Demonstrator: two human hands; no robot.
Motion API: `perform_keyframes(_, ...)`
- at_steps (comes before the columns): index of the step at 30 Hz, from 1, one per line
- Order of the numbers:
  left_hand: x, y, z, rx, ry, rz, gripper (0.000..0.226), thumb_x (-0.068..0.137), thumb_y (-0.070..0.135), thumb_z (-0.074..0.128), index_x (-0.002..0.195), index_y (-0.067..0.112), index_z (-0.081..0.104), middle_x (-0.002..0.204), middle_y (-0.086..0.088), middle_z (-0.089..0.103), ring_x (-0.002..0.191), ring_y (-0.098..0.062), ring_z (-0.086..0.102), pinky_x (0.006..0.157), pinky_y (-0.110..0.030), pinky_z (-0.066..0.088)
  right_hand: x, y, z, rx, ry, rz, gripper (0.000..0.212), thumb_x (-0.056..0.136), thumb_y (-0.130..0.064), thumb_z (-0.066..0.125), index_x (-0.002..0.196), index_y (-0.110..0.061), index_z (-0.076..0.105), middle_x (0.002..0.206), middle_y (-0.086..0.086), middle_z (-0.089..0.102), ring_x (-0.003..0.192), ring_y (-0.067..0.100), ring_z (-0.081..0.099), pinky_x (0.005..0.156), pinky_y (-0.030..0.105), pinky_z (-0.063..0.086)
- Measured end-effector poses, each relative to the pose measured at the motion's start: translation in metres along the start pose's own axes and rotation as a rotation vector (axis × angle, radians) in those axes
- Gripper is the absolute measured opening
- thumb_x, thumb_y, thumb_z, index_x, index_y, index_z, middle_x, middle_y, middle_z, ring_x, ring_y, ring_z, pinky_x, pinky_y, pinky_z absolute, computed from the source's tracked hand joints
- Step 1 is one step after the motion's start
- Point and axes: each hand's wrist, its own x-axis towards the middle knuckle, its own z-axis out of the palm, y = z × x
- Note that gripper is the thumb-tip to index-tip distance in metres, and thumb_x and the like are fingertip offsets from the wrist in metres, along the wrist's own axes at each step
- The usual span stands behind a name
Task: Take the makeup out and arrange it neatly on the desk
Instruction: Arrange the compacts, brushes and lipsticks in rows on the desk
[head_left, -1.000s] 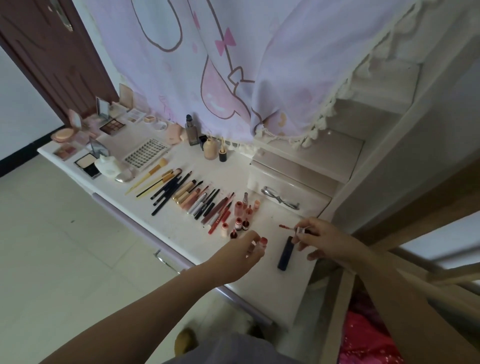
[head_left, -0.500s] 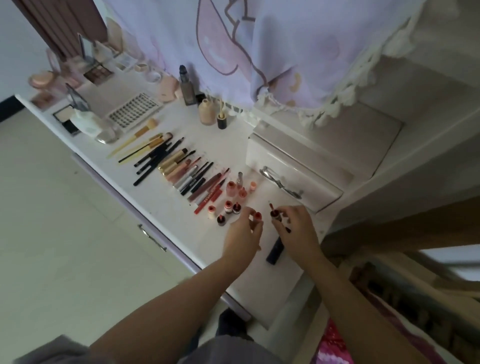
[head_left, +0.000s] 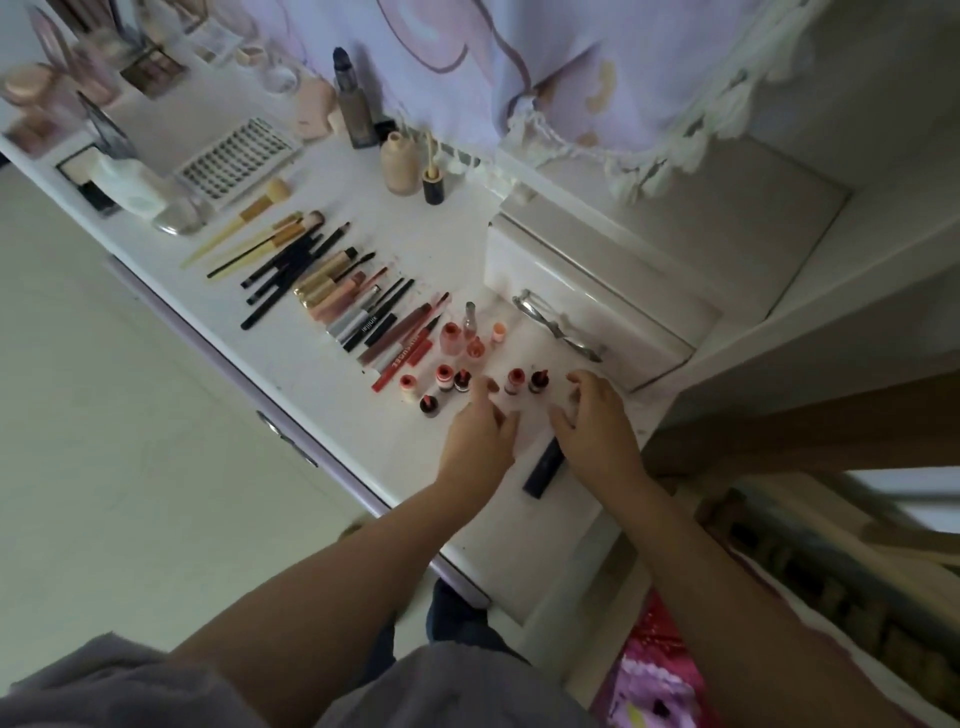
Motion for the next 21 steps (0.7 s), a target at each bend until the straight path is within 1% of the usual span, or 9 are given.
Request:
perform_keyframes(3,-0.021,-0.013,-0.003,0.257,-0.083,0.025,0.016,0.097,0.033,0.044,0.099,0.018,0.042,0.077,0.001,0.057,0.063,-0.019,0.06,0.066,-0.037,0.054,-0.012,0.007,-0.009,-0.127,-0.046,0.128,0.031,0.095,-0.039,0.047,0.111,-0.013,0.047,0.108,0.006,0.055,0.095,0.02,0.055,0.08,0.036,0.05)
perform_keyframes(5,-0.028,-0.014,0.002,0.432,-0.175,0.062,0.022,0.096,0.04,0.042,0.101,0.018,0.045,0.087,0.001,0.055,0.075,-0.02,0.057,0.069,-0.035,0.049,-0.014,0.004,-0.009,-0.189,-0.105,0.175,0.031,0.095,-0.045,0.044,0.1,-0.014,0.045,0.092,0.003,0.056,0.08,0.019,0.054,0.066,0.031,0.043)
perform_keyframes(8,-0.025,-0.006,0.009,0.605,-0.26,0.164,0.038,0.095,0.048,0.042,0.11,0.014,0.046,0.106,-0.002,0.051,0.089,-0.026,0.058,0.07,-0.035,0.044,-0.014,-0.011,-0.004,-0.235,-0.166,0.172,0.023,0.093,-0.036,0.047,0.093,-0.013,0.043,0.081,0.003,0.053,0.072,0.019,0.049,0.057,0.029,0.036)
perform_keyframes(10,-0.021,-0.003,0.007,0.67,-0.265,0.231,0.038,0.095,0.046,0.043,0.111,0.011,0.047,0.109,-0.005,0.051,0.094,-0.027,0.057,0.072,-0.037,0.045,-0.016,-0.019,-0.002,-0.131,-0.206,0.206,0.019,0.091,-0.029,0.05,0.09,-0.011,0.047,0.081,0.003,0.053,0.072,0.019,0.048,0.055,0.029,0.033)
perform_keyframes(13,-0.019,-0.002,-0.007,0.641,-0.337,0.289,0.031,0.097,0.038,0.042,0.111,0.012,0.052,0.106,-0.007,0.057,0.094,-0.024,0.058,0.08,-0.037,0.049,-0.023,-0.028,-0.006,0.101,-0.277,0.268,0.022,0.092,-0.026,0.048,0.077,-0.01,0.053,0.074,0.005,0.056,0.065,0.018,0.049,0.052,0.026,0.035)
perform_keyframes(15,-0.022,-0.001,-0.023,0.501,-0.44,0.29,0.026,0.098,0.033,0.042,0.109,0.011,0.05,0.102,-0.008,0.061,0.088,-0.023,0.059,0.08,-0.038,0.05,-0.031,-0.038,-0.018,0.225,-0.373,0.277,0.028,0.095,-0.026,0.044,0.072,-0.012,0.053,0.065,0.003,0.055,0.054,0.015,0.048,0.048,0.023,0.036)
perform_keyframes(17,-0.028,0.003,-0.043,0.397,-0.556,0.293,0.023,0.099,0.031,0.041,0.108,0.011,0.048,0.097,-0.005,0.061,0.083,-0.019,0.057,0.076,-0.032,0.048,-0.04,-0.05,-0.033,0.243,-0.519,0.199,0.03,0.097,-0.029,0.042,0.075,-0.012,0.054,0.062,0.0,0.055,0.049,0.011,0.046,0.046,0.022,0.036)
perform_keyframes(19,-0.036,0.008,-0.064,0.379,-0.654,0.317,0.023,0.1,0.032,0.038,0.108,0.013,0.047,0.095,-0.004,0.057,0.082,-0.016,0.053,0.074,-0.027,0.043,-0.05,-0.062,-0.045,0.188,-0.651,0.091,0.03,0.098,-0.034,0.043,0.081,-0.013,0.055,0.064,-0.004,0.057,0.048,0.006,0.047,0.046,0.019,0.038)
perform_keyframes(21,-0.044,0.012,-0.083,0.398,-0.691,0.363,0.024,0.1,0.035,0.037,0.108,0.015,0.047,0.089,0.0,0.054,0.076,-0.012,0.05,0.069,-0.023,0.04,-0.06,-0.073,-0.054,0.168,-0.694,0.021,0.026,0.099,-0.034,0.043,0.088,-0.014,0.055,0.068,-0.005,0.058,0.05,0.004,0.048,0.049,0.018,0.039)
